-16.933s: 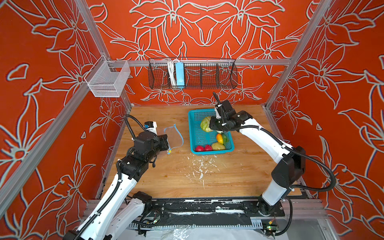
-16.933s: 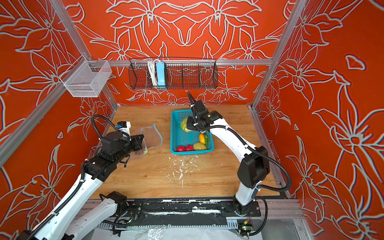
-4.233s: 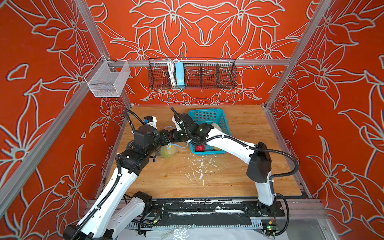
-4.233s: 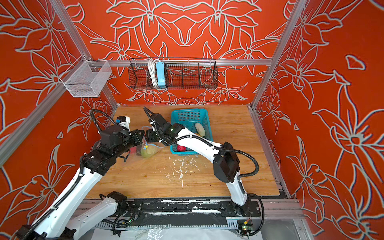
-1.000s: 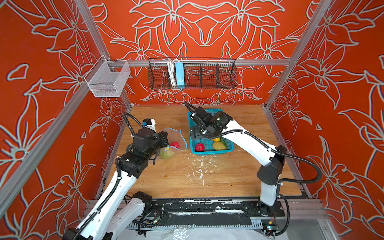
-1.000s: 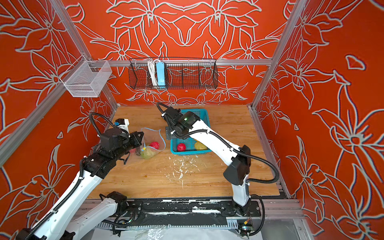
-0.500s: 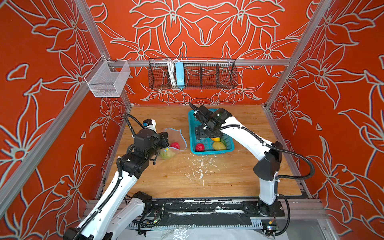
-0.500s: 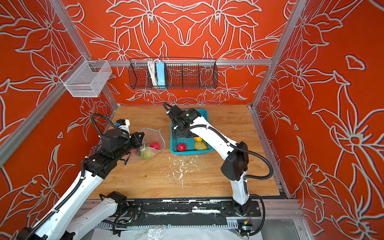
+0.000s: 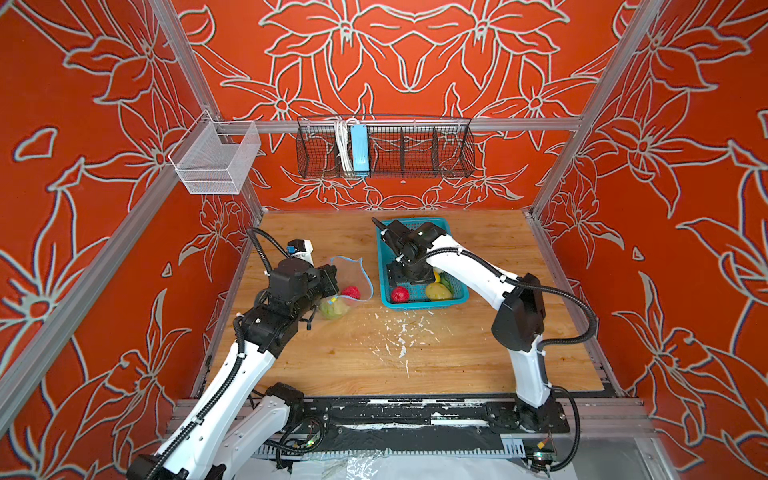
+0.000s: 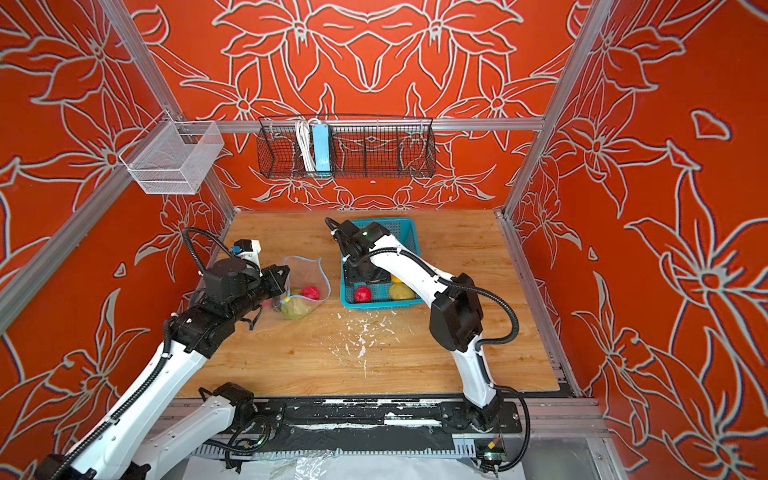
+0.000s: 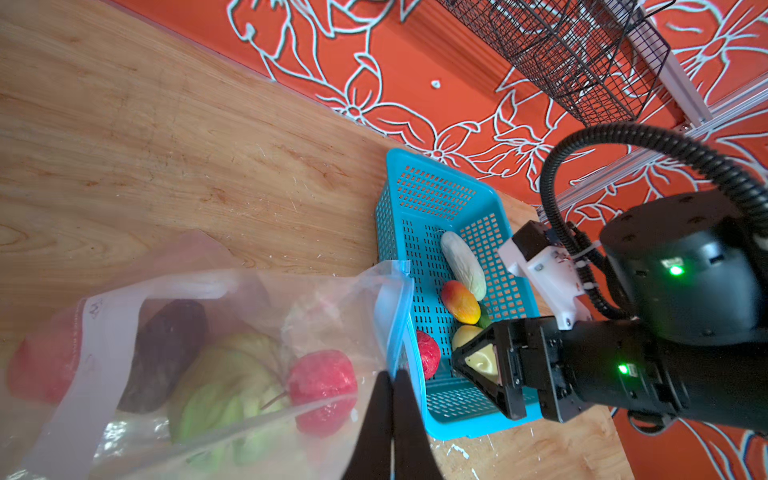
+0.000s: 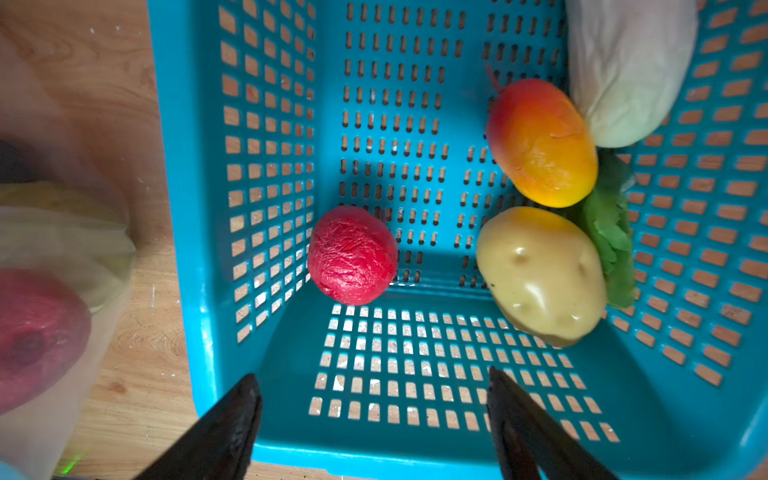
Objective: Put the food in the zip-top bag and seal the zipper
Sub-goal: 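Lower the right gripper onto the last red radish and close on it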
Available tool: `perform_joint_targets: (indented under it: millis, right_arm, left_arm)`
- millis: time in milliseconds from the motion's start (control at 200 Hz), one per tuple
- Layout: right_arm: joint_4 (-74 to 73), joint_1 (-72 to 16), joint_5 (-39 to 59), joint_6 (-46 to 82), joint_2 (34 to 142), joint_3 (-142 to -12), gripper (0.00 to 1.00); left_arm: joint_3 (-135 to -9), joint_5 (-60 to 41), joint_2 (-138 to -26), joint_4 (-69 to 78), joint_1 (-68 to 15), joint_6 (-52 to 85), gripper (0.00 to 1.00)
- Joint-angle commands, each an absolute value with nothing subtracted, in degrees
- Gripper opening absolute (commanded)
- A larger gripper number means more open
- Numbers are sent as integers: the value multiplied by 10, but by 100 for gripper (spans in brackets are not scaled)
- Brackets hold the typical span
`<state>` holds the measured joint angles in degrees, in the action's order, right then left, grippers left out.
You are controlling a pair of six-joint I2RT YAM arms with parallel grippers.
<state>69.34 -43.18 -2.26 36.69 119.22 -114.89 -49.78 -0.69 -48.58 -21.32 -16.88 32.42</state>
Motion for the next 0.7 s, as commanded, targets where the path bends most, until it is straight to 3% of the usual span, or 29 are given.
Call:
perform_joint_targets:
  millis: [0, 415, 696]
  right_arm:
    - [687, -423, -8, 374, 1208, -1134, 83]
    - [645, -402, 46, 361, 1247, -1116, 72]
    - [662, -400, 53, 360, 1290, -1147, 69]
  left_arm:
    - [-496, -16, -490, -205, -170, 329, 0]
    - [-493, -4, -482, -212, -169, 327, 0]
    - [-491, -7, -487, -207, -169, 331, 0]
